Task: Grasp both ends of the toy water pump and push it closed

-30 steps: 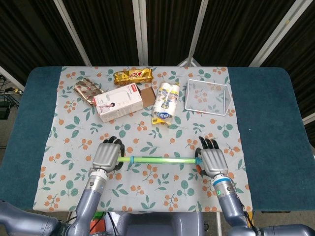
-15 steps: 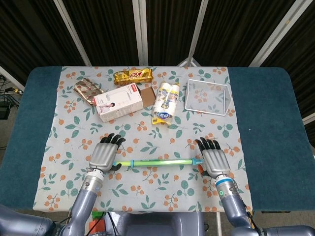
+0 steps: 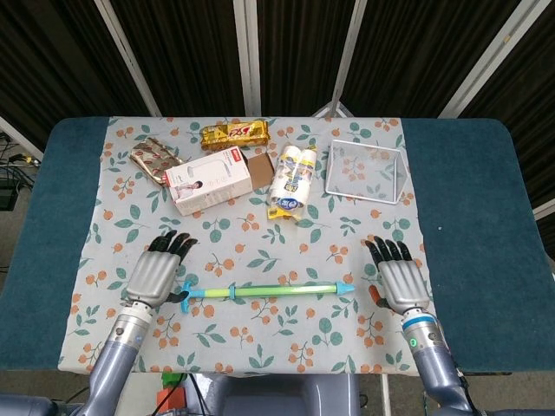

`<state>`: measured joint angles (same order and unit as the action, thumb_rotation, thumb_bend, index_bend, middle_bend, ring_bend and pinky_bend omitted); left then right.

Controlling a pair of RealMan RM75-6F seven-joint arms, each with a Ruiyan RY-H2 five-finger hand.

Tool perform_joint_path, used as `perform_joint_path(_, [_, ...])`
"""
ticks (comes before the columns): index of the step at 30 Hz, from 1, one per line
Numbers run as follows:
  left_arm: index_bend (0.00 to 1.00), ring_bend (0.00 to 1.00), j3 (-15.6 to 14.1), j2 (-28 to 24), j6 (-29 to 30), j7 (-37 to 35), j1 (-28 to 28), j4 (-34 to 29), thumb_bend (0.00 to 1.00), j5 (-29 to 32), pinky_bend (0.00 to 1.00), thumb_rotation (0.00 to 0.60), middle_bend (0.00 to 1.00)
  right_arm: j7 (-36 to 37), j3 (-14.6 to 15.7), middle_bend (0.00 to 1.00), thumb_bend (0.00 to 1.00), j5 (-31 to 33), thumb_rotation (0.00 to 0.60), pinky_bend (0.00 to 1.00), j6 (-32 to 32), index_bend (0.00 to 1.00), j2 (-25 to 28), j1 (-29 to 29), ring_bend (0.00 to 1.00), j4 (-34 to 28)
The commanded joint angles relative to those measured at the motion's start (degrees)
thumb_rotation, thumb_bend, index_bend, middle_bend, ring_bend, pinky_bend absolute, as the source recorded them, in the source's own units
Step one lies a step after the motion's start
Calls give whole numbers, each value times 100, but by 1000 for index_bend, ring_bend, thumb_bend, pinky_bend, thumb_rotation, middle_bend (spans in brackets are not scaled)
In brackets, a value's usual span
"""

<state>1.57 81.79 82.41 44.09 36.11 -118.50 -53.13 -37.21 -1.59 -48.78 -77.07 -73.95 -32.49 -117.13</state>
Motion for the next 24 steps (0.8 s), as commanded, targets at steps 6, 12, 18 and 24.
perform_joint_path(6, [0, 0, -1330, -1628, 585, -2001, -1261, 261, 123, -2270, 47, 600, 0, 1989, 642, 0, 418, -1656, 600, 0, -260, 0, 1127, 1051, 0, 320])
perform_joint_path(12, [0, 0, -1759, -2155, 1388, -3329, -2140, 939, 123, -3207, 43, 600, 0, 3333, 1061, 0, 417, -2806, 600, 0, -836, 0, 1700, 1838, 0, 739])
perform_joint_path(18, [1, 0, -1854, -2309, 2093, -4459, -2987, 1759, 123, -3398, 43, 600, 0, 4383, 1434, 0, 417, -3995, 600, 0, -1785, 0, 1669, 2697, 0, 1681])
perform_joint_path(24, [9, 0, -1516, -2249, 2254, -5148, -3286, 2227, 124, -3352, 43, 600, 0, 4709, 1290, 0, 418, -4186, 600, 0, -2112, 0, 1518, 3024, 0, 2218])
